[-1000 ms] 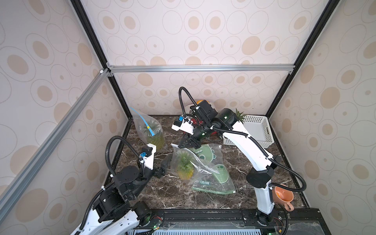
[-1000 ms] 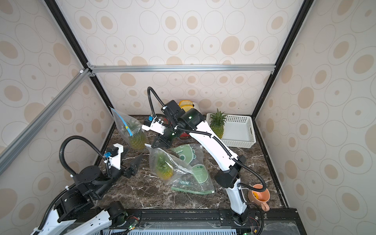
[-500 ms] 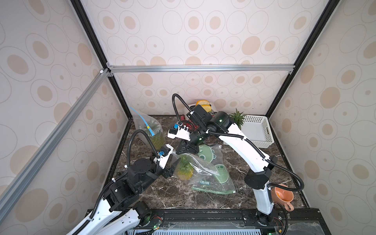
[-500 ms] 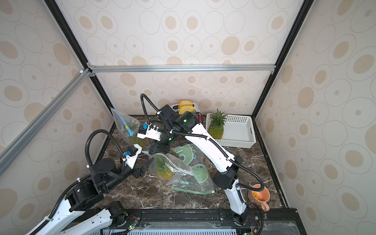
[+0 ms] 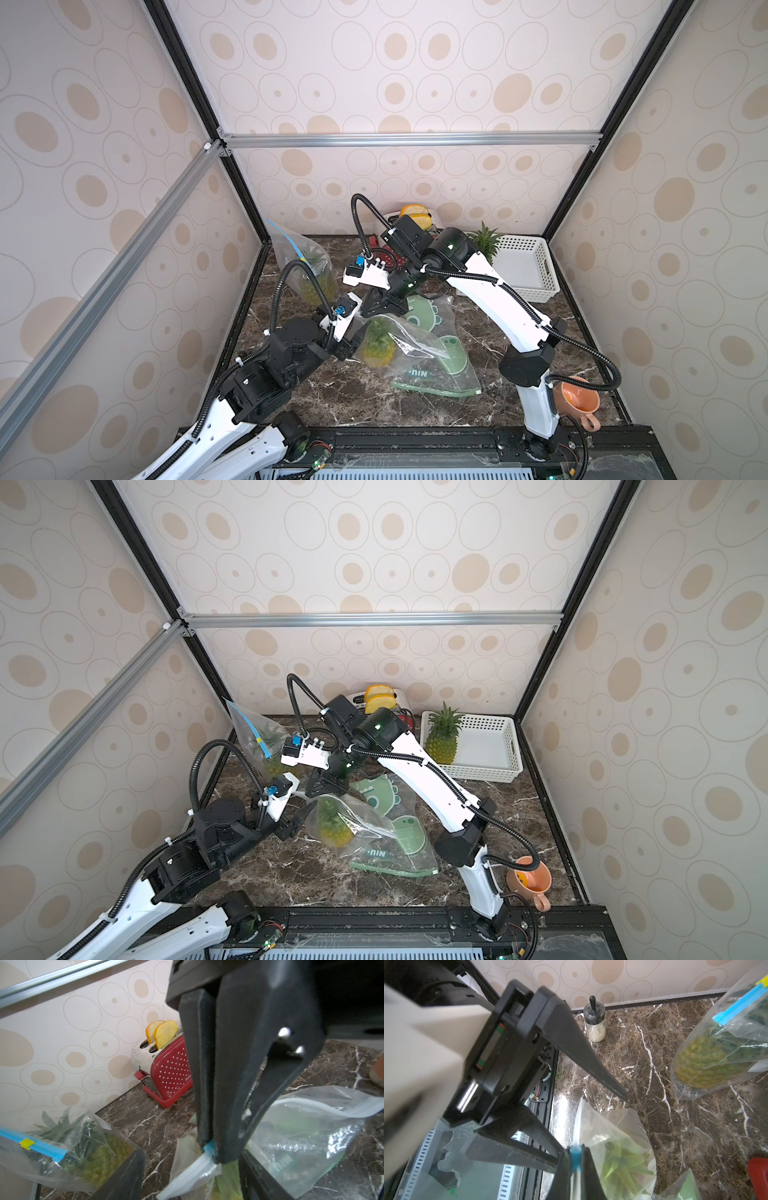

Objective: Open the zip-top bag and take out the pineapple
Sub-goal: Unzip the zipper on the zipper food storage bag.

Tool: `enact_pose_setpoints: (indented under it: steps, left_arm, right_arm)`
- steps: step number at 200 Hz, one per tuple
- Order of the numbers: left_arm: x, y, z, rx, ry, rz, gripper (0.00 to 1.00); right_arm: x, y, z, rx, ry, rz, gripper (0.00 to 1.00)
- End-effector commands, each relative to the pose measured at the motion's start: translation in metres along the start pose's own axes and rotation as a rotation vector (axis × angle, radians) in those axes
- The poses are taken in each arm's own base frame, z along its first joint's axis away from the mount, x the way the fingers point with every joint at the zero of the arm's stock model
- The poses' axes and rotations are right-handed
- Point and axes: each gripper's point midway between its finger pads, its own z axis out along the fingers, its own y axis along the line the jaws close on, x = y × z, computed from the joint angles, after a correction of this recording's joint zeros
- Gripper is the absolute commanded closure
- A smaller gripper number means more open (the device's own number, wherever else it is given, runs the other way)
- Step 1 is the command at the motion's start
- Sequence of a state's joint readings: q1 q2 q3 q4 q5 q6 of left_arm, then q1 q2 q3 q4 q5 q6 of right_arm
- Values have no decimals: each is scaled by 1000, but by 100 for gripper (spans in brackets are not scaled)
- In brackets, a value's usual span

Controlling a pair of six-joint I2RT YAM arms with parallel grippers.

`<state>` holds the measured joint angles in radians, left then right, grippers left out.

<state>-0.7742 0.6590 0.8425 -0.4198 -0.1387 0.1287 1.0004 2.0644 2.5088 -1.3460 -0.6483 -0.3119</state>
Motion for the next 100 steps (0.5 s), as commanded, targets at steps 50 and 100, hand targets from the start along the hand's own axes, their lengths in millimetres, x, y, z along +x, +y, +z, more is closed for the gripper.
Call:
enact_pose_setpoints:
  steps: [50,100]
  left_arm:
    - [-26,5,9,22,31,130,44]
    - [-23,7,15,24,36,106,90]
  right_arm:
    - [4,10,1,-14,32,-47,98]
    - [2,10,-2,8,30,-56,98]
